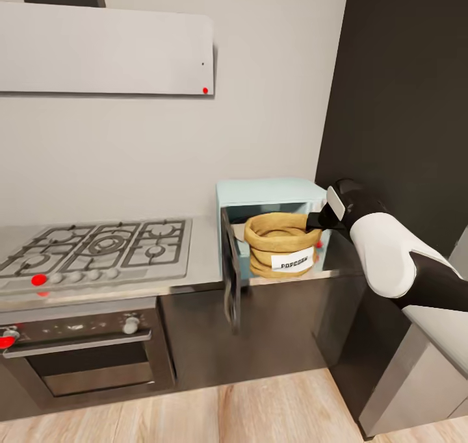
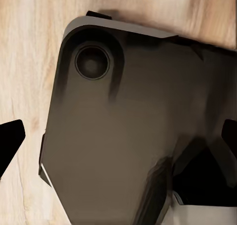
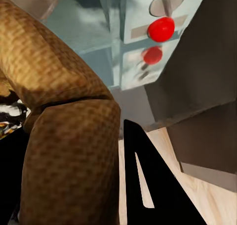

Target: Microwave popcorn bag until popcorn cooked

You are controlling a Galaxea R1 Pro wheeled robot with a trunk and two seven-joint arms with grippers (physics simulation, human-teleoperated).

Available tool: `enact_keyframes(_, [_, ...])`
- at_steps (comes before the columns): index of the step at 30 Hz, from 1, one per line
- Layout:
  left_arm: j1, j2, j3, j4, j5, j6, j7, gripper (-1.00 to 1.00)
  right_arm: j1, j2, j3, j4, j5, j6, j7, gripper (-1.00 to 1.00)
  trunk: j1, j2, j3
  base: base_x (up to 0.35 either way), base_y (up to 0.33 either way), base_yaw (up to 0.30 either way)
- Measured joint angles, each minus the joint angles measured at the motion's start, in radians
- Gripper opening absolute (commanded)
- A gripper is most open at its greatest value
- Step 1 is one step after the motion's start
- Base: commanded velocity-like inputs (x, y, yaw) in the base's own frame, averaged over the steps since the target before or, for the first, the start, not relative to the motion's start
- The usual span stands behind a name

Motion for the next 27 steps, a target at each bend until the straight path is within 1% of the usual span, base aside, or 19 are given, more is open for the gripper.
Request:
enact_keyframes(12, [0.000,0.000,0.001,0.000,0.000,0.000,0.000,1.00,0.000,0.000,0.000,0.000,0.000,0.000,0.000,-1.00,0.000,0.000,0.000,0.251,0.000,0.000])
enact_keyframes(15, [0.000,0.000,0.001,0.000,0.000,0.000,0.000,1.00,0.001,0.000,0.005,0.003,0.013,0.000,0.001,-1.00,0.000,0.000,0.000,0.186,0.000,0.000])
enact_keyframes(23, [0.000,0.000,0.004,-0.003,0.001,0.000,0.001,1.00,0.001,0.002,0.004,0.001,0.018,0.000,0.002,-1.00,0.001,0.000,0.000,0.017,0.000,0.000])
enact_keyframes(25, [0.000,0.000,0.004,-0.003,0.001,0.000,0.001,1.00,0.001,0.004,0.004,0.001,0.026,0.000,0.001,-1.00,0.001,0.000,0.000,0.000,0.000,0.000])
enact_keyframes(27, [0.000,0.000,0.004,-0.003,0.001,0.000,0.001,1.00,0.000,0.007,0.000,0.007,0.011,0.000,0.001,-1.00,0.001,0.000,0.000,0.000,0.000,0.000])
